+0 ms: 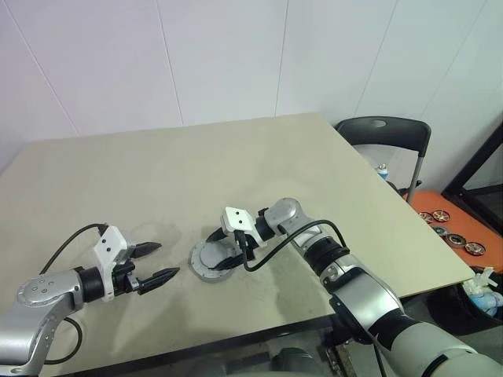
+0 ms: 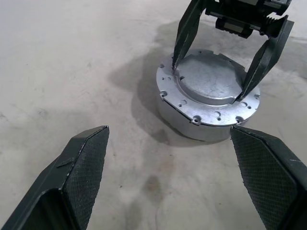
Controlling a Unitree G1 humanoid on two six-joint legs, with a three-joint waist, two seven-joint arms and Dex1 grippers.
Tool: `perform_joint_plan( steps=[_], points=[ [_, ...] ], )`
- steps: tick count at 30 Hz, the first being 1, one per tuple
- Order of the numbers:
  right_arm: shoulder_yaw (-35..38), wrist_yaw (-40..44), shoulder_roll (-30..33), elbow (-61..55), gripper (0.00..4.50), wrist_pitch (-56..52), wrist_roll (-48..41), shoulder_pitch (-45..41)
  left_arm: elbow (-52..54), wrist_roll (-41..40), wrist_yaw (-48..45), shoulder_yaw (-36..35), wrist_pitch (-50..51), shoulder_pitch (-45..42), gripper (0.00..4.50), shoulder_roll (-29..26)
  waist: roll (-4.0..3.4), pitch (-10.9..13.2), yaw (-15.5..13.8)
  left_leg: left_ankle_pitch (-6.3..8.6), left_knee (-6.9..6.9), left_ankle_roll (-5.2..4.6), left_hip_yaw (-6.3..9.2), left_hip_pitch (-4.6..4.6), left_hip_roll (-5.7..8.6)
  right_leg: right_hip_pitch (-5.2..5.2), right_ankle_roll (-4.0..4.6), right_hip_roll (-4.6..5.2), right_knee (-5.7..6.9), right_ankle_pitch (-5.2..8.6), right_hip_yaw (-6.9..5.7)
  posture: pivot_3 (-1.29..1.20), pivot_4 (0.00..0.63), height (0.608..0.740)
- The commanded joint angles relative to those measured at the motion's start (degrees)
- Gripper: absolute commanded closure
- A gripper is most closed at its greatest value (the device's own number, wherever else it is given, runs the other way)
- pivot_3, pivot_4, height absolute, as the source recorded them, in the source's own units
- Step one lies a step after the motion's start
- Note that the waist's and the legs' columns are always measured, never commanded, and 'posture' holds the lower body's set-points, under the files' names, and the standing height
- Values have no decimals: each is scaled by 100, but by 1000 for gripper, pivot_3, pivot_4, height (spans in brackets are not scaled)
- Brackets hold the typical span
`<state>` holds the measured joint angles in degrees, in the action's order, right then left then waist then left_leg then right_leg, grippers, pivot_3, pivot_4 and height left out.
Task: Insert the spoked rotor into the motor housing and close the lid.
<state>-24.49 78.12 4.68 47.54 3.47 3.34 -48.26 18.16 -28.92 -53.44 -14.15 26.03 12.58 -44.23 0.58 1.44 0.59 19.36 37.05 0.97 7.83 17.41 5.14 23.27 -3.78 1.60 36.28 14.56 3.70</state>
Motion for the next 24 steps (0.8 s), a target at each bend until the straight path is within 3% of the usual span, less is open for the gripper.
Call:
perform_joint_plan(
  steps=[1,19,24],
  points=[
    [-261,38,138,164,1224,-268,329,104,99,-5,53,53,-43,-149,202,65,-2,-1,3,1,-1,-2,0,0,0,0,0,0,-4,0,0,0,0,740],
    [-277,-51,220,32,1224,-305,343,160,-438,85,537,717,231,-1423,101,768,-13,1,-3,2,1,-3,1,2,2,-4,-1,2,-5,-1,-1,0,0,740],
    [-294,-74,239,9,1224,-347,328,183,-343,-23,443,761,537,-1492,101,712,-19,-1,2,2,1,-3,1,2,1,-4,-2,2,-3,-1,0,0,0,740]
  ],
)
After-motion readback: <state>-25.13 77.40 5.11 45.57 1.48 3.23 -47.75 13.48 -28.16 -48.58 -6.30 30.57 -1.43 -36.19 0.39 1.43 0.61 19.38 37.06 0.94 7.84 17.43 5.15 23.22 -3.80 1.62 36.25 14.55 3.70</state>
